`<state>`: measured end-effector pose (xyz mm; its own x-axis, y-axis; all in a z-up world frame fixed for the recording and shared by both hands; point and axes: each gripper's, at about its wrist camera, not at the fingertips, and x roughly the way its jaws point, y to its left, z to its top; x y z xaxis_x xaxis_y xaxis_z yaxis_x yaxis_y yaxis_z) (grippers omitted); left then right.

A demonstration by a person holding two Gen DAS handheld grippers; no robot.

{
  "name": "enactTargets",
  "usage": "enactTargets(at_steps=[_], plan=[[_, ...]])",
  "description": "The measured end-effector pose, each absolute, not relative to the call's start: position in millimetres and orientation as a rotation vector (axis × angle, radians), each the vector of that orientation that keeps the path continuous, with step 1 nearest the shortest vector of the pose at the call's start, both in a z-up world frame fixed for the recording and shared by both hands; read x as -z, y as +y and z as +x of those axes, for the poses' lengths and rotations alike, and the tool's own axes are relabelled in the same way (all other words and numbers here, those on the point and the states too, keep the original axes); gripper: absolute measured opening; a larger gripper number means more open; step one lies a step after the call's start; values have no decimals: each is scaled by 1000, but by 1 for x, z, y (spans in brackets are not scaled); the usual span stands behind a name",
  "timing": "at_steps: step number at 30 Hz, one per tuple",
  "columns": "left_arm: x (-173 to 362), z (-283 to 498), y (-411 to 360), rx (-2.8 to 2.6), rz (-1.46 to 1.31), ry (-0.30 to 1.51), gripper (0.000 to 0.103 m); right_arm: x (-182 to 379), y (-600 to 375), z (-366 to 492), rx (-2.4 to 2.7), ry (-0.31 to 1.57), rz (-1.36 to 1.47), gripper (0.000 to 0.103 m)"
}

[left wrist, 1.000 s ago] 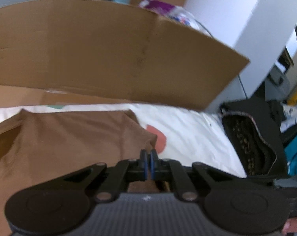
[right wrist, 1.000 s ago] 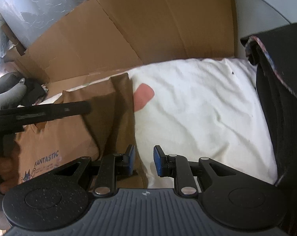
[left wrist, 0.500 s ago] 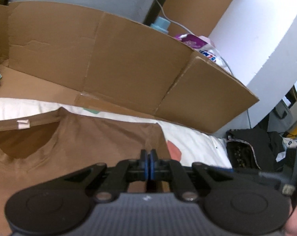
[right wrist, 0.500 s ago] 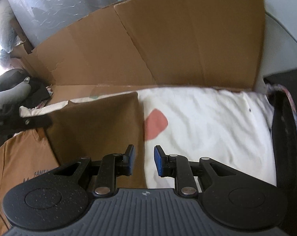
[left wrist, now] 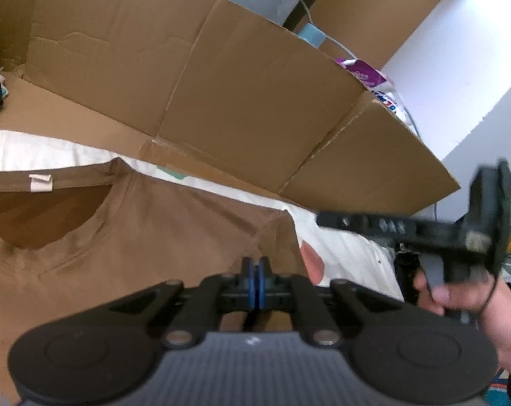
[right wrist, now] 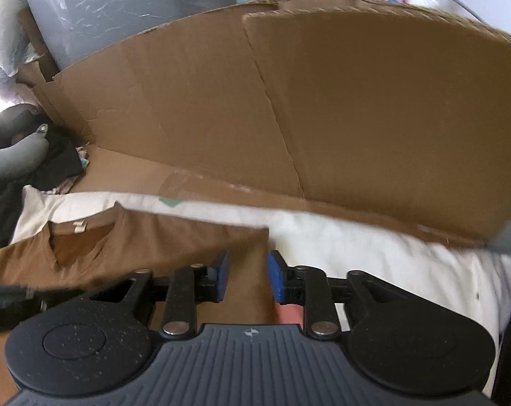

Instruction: Fold clothes

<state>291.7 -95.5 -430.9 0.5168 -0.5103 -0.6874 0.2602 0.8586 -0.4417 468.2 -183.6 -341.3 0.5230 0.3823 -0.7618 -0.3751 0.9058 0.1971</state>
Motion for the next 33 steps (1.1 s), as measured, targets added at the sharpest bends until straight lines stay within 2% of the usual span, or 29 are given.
enactTargets(at_steps=[25,33], plan=[[446,282,-66,471,-411,938,2,402,-119,521,-180,1038,-213,41],[432,296,-41,439,-449,931,2,375,-128,504,-279,944,-96,41]])
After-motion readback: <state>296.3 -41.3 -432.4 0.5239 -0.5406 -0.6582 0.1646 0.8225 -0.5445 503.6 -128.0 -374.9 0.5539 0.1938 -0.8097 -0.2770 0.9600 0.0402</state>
